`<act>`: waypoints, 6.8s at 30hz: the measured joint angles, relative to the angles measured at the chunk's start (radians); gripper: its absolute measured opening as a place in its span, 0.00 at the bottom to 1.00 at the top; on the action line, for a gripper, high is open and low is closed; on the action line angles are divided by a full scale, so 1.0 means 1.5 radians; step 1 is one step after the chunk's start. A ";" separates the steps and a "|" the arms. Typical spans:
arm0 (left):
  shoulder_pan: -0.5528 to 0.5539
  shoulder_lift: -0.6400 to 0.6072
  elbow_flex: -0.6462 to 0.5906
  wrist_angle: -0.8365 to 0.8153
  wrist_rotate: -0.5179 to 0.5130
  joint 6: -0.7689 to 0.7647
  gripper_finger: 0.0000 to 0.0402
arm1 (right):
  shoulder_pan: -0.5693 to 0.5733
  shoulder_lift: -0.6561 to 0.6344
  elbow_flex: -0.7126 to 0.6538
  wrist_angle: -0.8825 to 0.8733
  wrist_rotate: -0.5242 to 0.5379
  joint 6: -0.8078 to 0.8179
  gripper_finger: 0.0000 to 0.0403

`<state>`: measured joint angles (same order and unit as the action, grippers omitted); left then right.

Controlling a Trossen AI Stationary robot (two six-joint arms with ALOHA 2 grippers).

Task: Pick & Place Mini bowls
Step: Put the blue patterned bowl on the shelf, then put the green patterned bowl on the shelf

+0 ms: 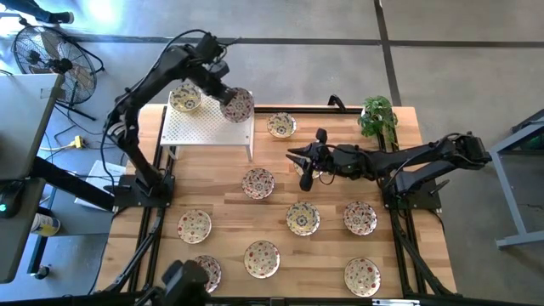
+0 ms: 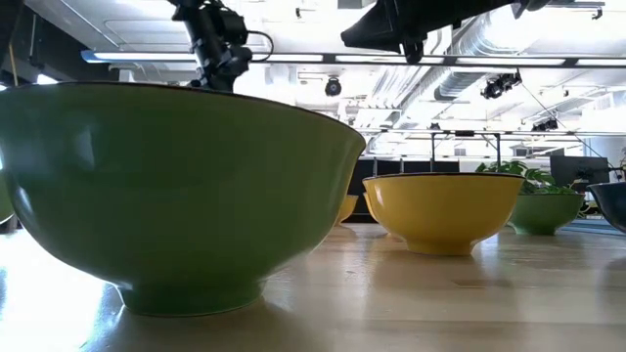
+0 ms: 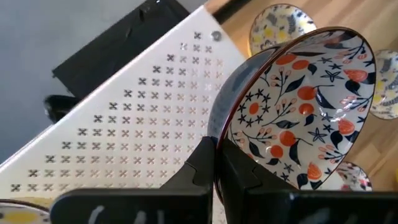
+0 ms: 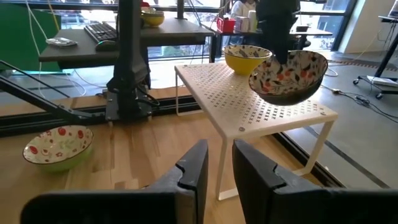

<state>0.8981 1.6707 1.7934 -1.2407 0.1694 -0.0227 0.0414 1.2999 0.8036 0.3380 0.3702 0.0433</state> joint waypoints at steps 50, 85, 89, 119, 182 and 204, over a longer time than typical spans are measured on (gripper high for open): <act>0.073 0.013 0.049 -0.065 -0.032 0.071 0.25 | -0.001 0.003 0.000 0.002 0.001 -0.002 0.15; -0.473 -0.351 -0.769 0.948 -0.056 0.103 0.00 | -0.072 0.002 -0.001 -0.240 0.023 0.071 0.29; -0.479 -0.350 -0.757 0.876 -0.063 0.101 0.00 | -0.075 0.002 -0.001 -0.220 0.014 0.069 0.29; -0.662 -0.253 -0.529 0.097 0.004 -0.140 0.34 | -0.115 -0.001 -0.268 0.328 -0.182 0.000 0.00; -0.537 -0.276 -0.644 0.197 -0.329 -0.209 0.01 | -0.115 -0.001 -0.268 0.311 -0.182 -0.054 0.00; -0.538 -0.362 -0.678 0.226 -0.267 -0.208 0.01 | -0.115 -0.001 -0.268 0.312 -0.182 -0.058 0.00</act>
<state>0.0916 1.1273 0.7764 -0.9022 -0.2317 -0.3344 -0.1310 1.2991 0.4019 0.8055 0.0975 -0.0433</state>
